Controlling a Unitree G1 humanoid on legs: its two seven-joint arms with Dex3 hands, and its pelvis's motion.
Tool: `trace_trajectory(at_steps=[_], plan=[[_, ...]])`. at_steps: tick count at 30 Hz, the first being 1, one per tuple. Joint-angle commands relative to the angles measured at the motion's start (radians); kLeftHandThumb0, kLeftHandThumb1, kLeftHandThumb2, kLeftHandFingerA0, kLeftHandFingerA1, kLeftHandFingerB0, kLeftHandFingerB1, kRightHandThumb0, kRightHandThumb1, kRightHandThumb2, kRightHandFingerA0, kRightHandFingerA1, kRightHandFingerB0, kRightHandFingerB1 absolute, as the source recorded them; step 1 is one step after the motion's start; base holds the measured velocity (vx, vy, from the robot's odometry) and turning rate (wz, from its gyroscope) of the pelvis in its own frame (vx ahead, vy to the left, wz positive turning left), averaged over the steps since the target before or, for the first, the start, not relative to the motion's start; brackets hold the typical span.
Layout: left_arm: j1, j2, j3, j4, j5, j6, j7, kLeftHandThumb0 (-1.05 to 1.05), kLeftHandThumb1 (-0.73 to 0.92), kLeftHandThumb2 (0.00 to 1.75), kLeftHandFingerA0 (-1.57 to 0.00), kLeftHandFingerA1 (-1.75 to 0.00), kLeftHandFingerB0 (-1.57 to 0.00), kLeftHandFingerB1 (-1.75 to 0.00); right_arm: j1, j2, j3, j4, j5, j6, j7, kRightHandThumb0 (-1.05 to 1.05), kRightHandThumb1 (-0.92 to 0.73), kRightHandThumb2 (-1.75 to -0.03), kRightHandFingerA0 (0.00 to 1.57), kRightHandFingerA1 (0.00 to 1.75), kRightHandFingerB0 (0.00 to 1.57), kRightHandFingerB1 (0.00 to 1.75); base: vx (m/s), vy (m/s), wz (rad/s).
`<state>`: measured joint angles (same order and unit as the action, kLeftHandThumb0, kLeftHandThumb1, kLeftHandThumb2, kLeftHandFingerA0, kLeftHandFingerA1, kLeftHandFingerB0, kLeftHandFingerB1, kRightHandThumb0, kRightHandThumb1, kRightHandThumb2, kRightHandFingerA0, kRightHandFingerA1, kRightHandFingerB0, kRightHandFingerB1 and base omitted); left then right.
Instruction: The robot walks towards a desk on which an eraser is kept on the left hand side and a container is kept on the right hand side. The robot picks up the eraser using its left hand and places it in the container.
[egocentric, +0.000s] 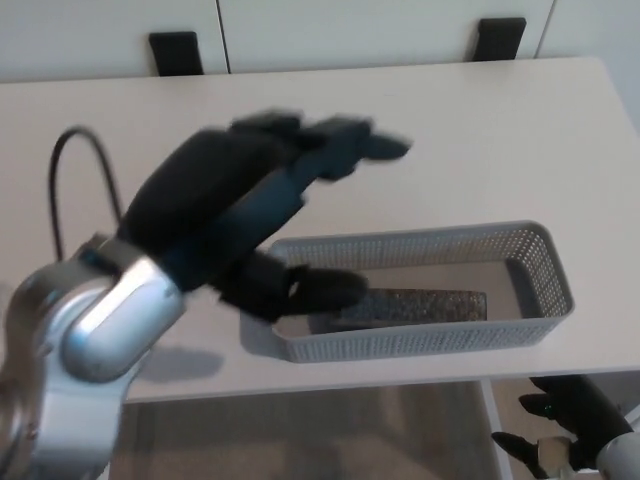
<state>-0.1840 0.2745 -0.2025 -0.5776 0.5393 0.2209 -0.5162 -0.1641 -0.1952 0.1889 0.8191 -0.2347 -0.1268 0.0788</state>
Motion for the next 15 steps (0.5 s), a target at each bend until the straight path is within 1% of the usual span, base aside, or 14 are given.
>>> trace_trajectory(at_steps=[1, 2, 3, 4, 6, 7, 8, 9, 10, 11, 12, 13, 14, 15], plan=[[0.672, 0.113, 0.785, -0.221, -1.449, -0.233, -0.715, -1.03, 0.64, 1.12, -0.37, -0.53, -0.33, -0.50, 0.119, -0.038, 0.026, 0.103, -0.031, -0.045, 0.001, -0.24, -0.56, -0.59, 0.15, 0.46, 0.08, 0.28, 0.00, 0.000, 0.00], [0.671, 0.109, 0.807, -0.210, -1.449, -0.276, -0.728, -1.05, 0.67, 1.15, -0.34, -0.53, -0.29, -0.49, 0.129, -0.032, 0.009, 0.109, -0.009, -0.048, 0.011, -0.21, -0.57, -0.59, 0.13, 0.46, 0.08, 0.28, 0.00, 0.000, 0.00], [0.681, 0.100, 0.824, -0.194, -1.475, -0.266, -0.748, -1.02, 0.64, 1.11, -0.37, -0.54, -0.34, -0.52, 0.130, -0.031, 0.007, 0.127, -0.008, -0.054, 0.008, -0.22, -0.56, -0.59, 0.14, 0.46, 0.08, 0.28, 0.00, 0.000, 0.00], [0.706, 0.096, 0.858, -0.182, -1.514, -0.216, -0.762, -1.05, 0.83, 0.66, -0.40, -0.44, -0.45, -0.46, 0.132, -0.035, 0.016, 0.138, -0.020, -0.060, -0.001, -0.25, -0.56, -0.58, 0.14, 0.46, 0.08, 0.29, 0.00, 0.000, 0.00], [0.712, 0.102, 0.872, -0.174, -1.516, -0.211, -0.778, -1.05, 0.84, 0.67, -0.40, -0.44, -0.45, -0.47, 0.137, -0.036, 0.017, 0.148, -0.022, -0.063, -0.003, -0.26, -0.56, -0.59, 0.14, 0.46, 0.08, 0.28, 0.00, 0.000, 0.00], [0.693, 0.115, 0.901, -0.165, -1.499, -0.262, -0.797, -1.02, 0.65, 1.12, -0.32, -0.55, -0.26, -0.51, 0.134, -0.037, 0.019, 0.161, -0.028, -0.060, -0.016, -0.26, -0.56, -0.58, 0.16, 0.45, 0.08, 0.31, 0.00, 0.000, 0.00], [0.697, 0.112, 0.921, -0.165, -1.515, -0.263, -0.791, -1.05, 0.87, 0.68, -0.38, -0.48, -0.35, -0.48, 0.135, -0.038, 0.020, 0.168, -0.029, -0.061, -0.017, -0.26, -0.57, -0.58, 0.15, 0.45, 0.09, 0.29, 0.00, 0.000, 0.00], [0.700, 0.112, 0.923, -0.164, -1.518, -0.261, -0.792, -1.05, 0.87, 0.68, -0.38, -0.48, -0.35, -0.48, 0.136, -0.038, 0.020, 0.171, -0.029, -0.062, -0.018, -0.26, -0.57, -0.58, 0.15, 0.45, 0.09, 0.29, 0.00, 0.000, 0.00], [0.692, 0.099, 0.936, -0.154, -1.546, -0.268, -0.798, -0.95, 0.63, 1.10, -0.37, -0.56, -0.16, -0.46, 0.138, -0.038, 0.019, 0.173, -0.029, -0.061, -0.018, -0.26, -0.57, -0.58, 0.15, 0.44, 0.09, 0.28, 0.00, 0.000, 0.00], [0.688, 0.096, 0.951, -0.146, -1.555, -0.275, -0.802, -1.05, 0.86, 0.67, -0.38, -0.48, -0.33, -0.48, 0.138, -0.038, 0.019, 0.175, -0.028, -0.062, -0.017, -0.25, -0.57, -0.59, 0.15, 0.45, 0.09, 0.28, 0.00, 0.000, 0.00], [0.695, 0.118, 0.975, -0.142, -1.548, -0.251, -0.816, -1.01, 0.62, 1.09, -0.33, -0.59, -0.21, -0.52, 0.138, -0.038, 0.017, 0.180, -0.026, -0.063, -0.014, -0.25, -0.57, -0.59, 0.14, 0.45, 0.08, 0.27, 0.00, 0.000, 0.00], [0.705, 0.147, 0.991, -0.143, -1.546, -0.206, -0.834, -1.01, 0.62, 1.09, -0.33, -0.59, -0.21, -0.52, 0.138, -0.038, 0.016, 0.181, -0.024, -0.062, -0.012, -0.25, -0.57, -0.59, 0.14, 0.45, 0.08, 0.27, 0.00, 0.000, 0.00], [0.674, 0.091, 0.963, -0.143, -1.586, -0.259, -0.783, -1.05, 0.84, 0.66, -0.45, -0.48, -0.36, -0.48, 0.138, -0.038, 0.016, 0.184, -0.024, -0.061, -0.012, -0.25, -0.57, -0.59, 0.14, 0.45, 0.08, 0.27, 0.00, 0.000, 0.00], [0.677, 0.107, 0.986, -0.138, -1.583, -0.251, -0.798, -1.05, 0.85, 0.68, -0.43, -0.50, -0.35, -0.49, 0.139, -0.036, 0.015, 0.186, -0.022, -0.063, -0.012, -0.24, -0.57, -0.59, 0.14, 0.45, 0.08, 0.27, 0.00, 0.000, 0.00]])
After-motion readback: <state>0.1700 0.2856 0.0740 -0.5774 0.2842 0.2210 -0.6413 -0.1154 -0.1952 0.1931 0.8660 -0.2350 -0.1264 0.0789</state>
